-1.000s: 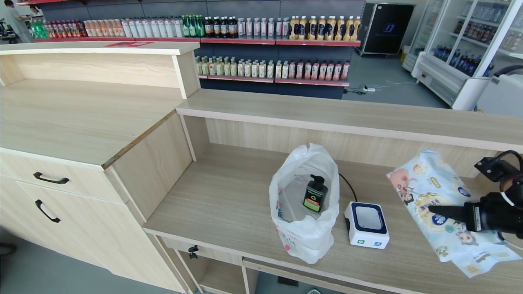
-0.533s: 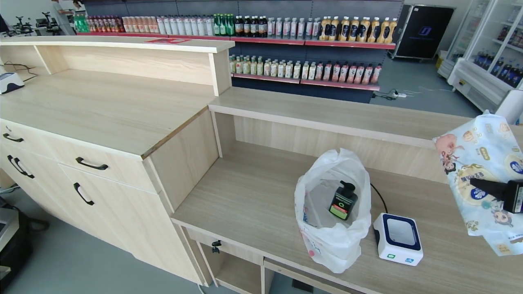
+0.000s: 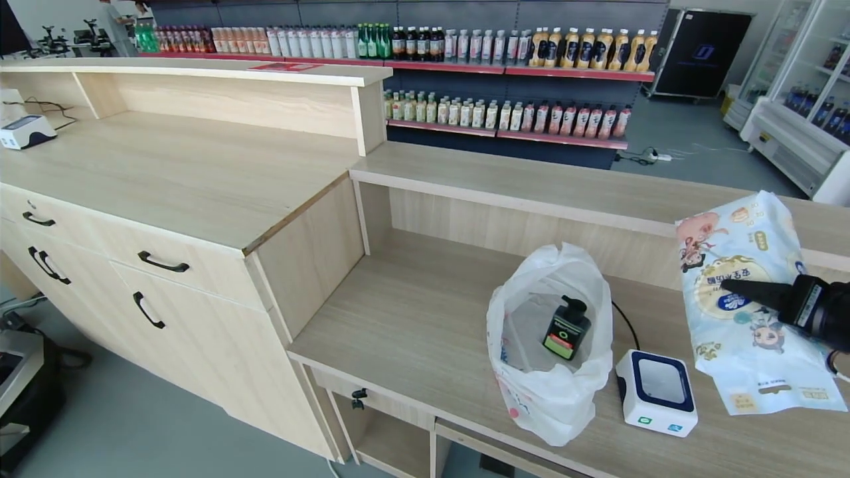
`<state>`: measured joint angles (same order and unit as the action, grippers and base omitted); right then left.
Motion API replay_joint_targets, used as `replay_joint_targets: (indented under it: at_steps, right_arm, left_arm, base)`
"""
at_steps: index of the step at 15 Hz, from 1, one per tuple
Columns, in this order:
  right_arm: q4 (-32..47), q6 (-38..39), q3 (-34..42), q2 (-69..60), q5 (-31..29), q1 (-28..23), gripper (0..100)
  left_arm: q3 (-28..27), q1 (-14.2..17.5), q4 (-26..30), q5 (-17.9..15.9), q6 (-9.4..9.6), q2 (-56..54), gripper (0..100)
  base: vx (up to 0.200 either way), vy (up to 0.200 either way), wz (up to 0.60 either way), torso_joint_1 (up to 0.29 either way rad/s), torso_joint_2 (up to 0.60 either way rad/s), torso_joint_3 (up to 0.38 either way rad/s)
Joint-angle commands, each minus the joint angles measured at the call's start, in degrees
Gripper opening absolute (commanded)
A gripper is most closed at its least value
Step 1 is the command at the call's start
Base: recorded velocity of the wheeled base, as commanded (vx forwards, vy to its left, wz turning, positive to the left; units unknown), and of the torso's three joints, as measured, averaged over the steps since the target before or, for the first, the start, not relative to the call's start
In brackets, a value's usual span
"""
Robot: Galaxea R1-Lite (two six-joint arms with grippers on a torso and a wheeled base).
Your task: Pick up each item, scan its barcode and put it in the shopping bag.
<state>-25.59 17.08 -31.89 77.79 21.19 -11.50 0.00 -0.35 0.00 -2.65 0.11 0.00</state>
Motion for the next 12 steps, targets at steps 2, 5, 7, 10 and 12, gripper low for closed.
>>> replay_joint_targets:
  at_steps: [2, 5, 7, 10, 12]
  right_arm:
    - [-6.9, 1.5, 0.7, 4.0, 1.2, 7.5, 0]
    - [-17.7, 1.2, 0.0, 11.9, 1.8, 13.5, 0]
    - [-22.2, -0.5, -0.3, 18.1, 1.8, 15.1, 0]
    - [-25.7, -2.9, -1.5, 24.3, 1.6, 15.9, 0]
    - [-26.4, -2.9, -2.0, 26.8, 1.4, 16.9, 0]
  left_arm:
    - [0.0, 0.0, 0.0, -0.1, 0.07, 0.1, 100]
    - [0.0, 0.0, 0.0, 0.0, -0.02, 0.1, 100]
    - [0.0, 0.0, 0.0, 0.0, -0.02, 0.1, 100]
    - [0.0, 0.0, 0.0, -0.1, -0.02, 0.1, 100]
    - [0.0, 0.0, 0.0, 0.0, 0.07, 0.1, 100]
  base:
    - [0.000, 0.000, 0.00, 0.000, 0.00, 0.000]
    - [0.000, 0.000, 0.00, 0.000, 0.00, 0.000]
    - [0.000, 0.000, 0.00, 0.000, 0.00, 0.000]
    - [0.000, 0.000, 0.00, 0.000, 0.00, 0.000]
    - [0.000, 0.000, 0.00, 0.000, 0.00, 0.000]
